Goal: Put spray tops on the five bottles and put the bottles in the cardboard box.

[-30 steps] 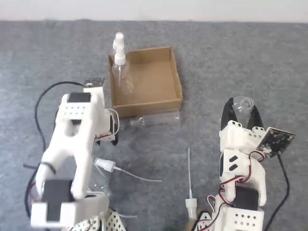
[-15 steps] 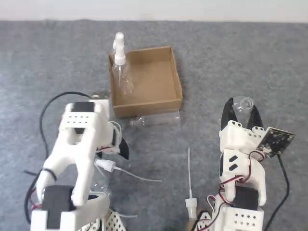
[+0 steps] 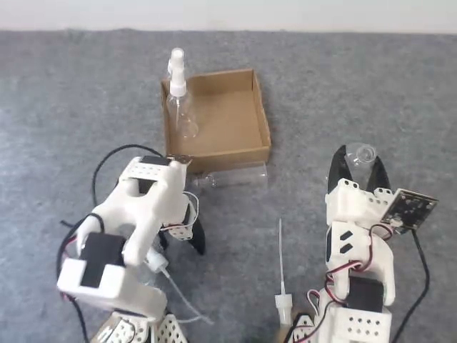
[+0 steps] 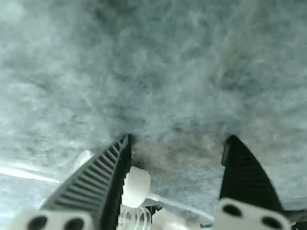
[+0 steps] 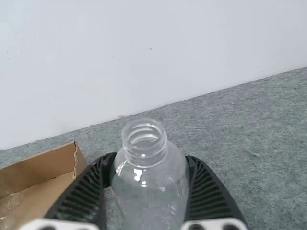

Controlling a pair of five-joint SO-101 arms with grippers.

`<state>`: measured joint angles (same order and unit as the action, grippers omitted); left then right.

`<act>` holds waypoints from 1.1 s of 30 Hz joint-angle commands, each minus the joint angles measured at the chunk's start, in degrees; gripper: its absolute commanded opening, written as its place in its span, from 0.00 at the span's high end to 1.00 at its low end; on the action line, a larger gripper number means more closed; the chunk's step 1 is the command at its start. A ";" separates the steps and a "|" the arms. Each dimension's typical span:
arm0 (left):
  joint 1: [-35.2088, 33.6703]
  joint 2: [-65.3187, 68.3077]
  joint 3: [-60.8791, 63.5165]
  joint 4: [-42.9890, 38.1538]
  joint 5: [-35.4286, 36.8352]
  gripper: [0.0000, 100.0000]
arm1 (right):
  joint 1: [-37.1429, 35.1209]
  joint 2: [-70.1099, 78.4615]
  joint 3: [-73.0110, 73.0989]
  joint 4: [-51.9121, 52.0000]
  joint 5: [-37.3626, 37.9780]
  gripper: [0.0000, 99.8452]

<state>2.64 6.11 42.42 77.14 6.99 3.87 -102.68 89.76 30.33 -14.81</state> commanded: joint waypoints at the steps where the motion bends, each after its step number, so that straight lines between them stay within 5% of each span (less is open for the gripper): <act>1: 0.26 1.85 -4.88 0.26 -0.18 0.71 | 0.57 -1.10 -3.87 -1.45 -0.26 0.98; 11: 0.97 0.62 -13.58 4.13 -2.73 0.82 | 0.57 -1.10 -3.87 -1.54 -0.26 0.98; 19: 9.41 -11.16 -13.58 7.38 -3.25 0.82 | 1.10 -1.27 -4.22 -1.63 -0.26 0.98; 33: 30.33 -13.54 -11.74 -0.70 13.54 0.80 | 10.77 -1.27 -5.98 -1.80 -0.79 0.98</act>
<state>28.75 -3.82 31.25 78.20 17.19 11.78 -102.68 88.00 30.33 -14.81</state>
